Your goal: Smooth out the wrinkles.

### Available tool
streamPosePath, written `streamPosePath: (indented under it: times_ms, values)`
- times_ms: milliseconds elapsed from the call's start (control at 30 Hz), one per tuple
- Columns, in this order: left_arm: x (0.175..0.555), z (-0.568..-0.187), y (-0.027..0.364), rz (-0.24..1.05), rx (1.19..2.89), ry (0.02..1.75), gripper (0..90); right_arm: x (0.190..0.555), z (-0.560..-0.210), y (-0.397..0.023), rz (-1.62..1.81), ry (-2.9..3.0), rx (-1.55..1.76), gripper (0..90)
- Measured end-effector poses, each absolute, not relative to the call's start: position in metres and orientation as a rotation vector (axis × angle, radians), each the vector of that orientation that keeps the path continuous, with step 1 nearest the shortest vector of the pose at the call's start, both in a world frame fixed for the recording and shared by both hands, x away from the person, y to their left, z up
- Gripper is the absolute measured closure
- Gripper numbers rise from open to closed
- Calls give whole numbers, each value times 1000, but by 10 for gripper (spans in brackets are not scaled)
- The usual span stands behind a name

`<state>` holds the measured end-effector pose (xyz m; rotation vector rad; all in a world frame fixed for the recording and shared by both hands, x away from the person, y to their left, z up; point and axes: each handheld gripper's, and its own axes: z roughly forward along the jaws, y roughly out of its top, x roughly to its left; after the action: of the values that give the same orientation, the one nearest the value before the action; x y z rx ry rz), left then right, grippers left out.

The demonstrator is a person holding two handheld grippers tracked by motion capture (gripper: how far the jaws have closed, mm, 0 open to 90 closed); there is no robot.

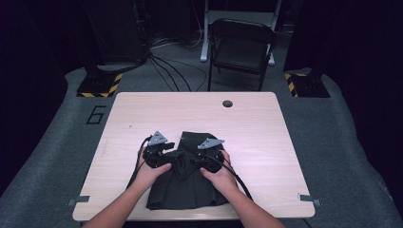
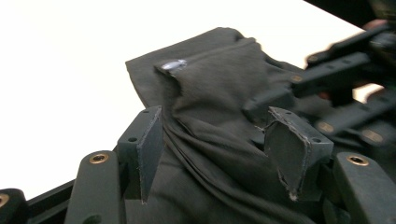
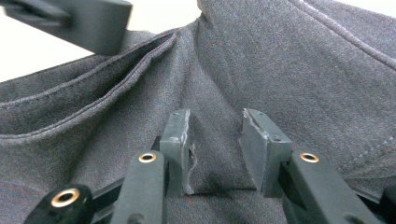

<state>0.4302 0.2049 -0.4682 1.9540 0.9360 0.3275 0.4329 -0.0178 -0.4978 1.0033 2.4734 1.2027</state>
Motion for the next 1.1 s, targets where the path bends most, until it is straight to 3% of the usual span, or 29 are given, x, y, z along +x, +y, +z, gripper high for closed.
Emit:
streamPosePath:
  times_ms: [433, 800, 967, 1100]
  values:
    - [453, -496, 198, 271, 1937, 1054, 342, 431, -499, -18, 1200, 2462, 973, 615]
    - [458, -506, 192, 193, 1928, 1057, 317, 429, -499, -18, 1188, 2458, 955, 601]
    - [458, -505, 191, 187, 1910, 1050, 349, 429, -500, -18, 1190, 2455, 939, 599]
    - [455, -498, 189, 212, 1896, 1023, 456, 429, -500, -19, 1203, 2449, 942, 597]
